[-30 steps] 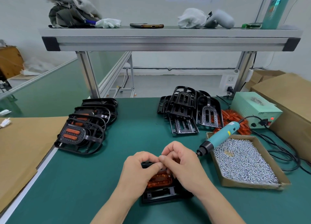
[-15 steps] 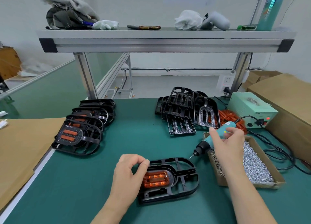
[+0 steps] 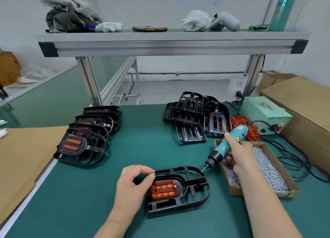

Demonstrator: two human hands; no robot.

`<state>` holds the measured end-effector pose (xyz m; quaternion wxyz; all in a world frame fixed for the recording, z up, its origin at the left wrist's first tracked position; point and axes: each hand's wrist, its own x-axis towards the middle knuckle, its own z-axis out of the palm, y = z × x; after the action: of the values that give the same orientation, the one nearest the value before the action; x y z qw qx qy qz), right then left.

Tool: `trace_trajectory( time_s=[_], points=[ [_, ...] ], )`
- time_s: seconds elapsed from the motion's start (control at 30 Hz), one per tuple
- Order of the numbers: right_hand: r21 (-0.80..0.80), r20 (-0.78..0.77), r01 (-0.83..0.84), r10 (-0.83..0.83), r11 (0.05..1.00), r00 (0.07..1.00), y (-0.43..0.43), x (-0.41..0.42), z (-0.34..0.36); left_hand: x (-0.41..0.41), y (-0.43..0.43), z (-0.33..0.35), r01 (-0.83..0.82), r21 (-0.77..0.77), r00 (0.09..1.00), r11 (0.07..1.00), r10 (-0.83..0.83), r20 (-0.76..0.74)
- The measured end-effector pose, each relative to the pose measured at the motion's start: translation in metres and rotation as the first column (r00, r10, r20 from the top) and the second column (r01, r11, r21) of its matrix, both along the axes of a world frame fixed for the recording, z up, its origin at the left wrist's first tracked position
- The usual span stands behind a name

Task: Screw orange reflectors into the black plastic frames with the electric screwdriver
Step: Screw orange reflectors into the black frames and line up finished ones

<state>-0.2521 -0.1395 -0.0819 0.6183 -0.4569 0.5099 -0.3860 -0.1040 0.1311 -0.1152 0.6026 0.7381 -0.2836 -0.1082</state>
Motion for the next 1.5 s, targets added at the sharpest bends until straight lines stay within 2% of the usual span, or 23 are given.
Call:
trace_trajectory(
  time_s=[0.07, 0.13, 0.23, 0.43, 0.53, 0.7, 0.9, 1.07, 1.5],
  points=[
    [0.033, 0.104, 0.009, -0.013, 0.999, 0.995, 0.003, 0.001, 0.004, 0.001, 0.0, 0.0, 0.004, -0.012, 1.0, 1.0, -0.004, -0.018],
    [0.113, 0.277, -0.011, -0.021, 0.994, 0.961, 0.011, 0.002, 0.012, 0.001, 0.0, 0.0, 0.005, -0.037, 0.999, 0.999, -0.007, -0.037],
    [0.17, 0.553, -0.084, -0.025, 0.982, 0.833, 0.031, 0.007, 0.029, 0.001, 0.0, 0.001, 0.006, -0.068, 0.998, 0.998, -0.01, -0.054],
    [0.118, 0.749, -0.175, 0.028, 0.977, 0.662, 0.075, 0.024, 0.065, 0.002, 0.001, 0.005, 0.009, -0.113, 0.99, 0.994, -0.025, -0.139],
    [0.059, 0.771, -0.188, 0.074, 0.98, 0.633, 0.092, 0.037, 0.078, -0.001, 0.0, 0.008, 0.052, -0.136, 0.976, 0.989, -0.079, -0.201],
    [0.006, 0.761, -0.042, 0.023, 0.999, 0.648, 0.113, 0.06, 0.087, -0.011, -0.002, 0.015, 0.102, -0.249, 0.919, 0.963, -0.187, -0.348],
    [-0.028, 0.762, 0.114, -0.053, 0.993, 0.645, 0.124, 0.072, 0.086, -0.016, -0.003, 0.021, 0.035, -0.351, 0.868, 0.936, -0.202, -0.453],
    [-0.095, 0.738, 0.131, -0.018, 0.987, 0.674, 0.13, 0.072, 0.084, -0.016, -0.003, 0.024, 0.02, -0.376, 0.861, 0.927, -0.207, -0.464],
    [-0.051, 0.733, 0.13, -0.052, 0.99, 0.678, 0.134, 0.071, 0.083, -0.021, -0.004, 0.03, 0.002, -0.377, 0.832, 0.926, -0.21, -0.513]
  ],
)
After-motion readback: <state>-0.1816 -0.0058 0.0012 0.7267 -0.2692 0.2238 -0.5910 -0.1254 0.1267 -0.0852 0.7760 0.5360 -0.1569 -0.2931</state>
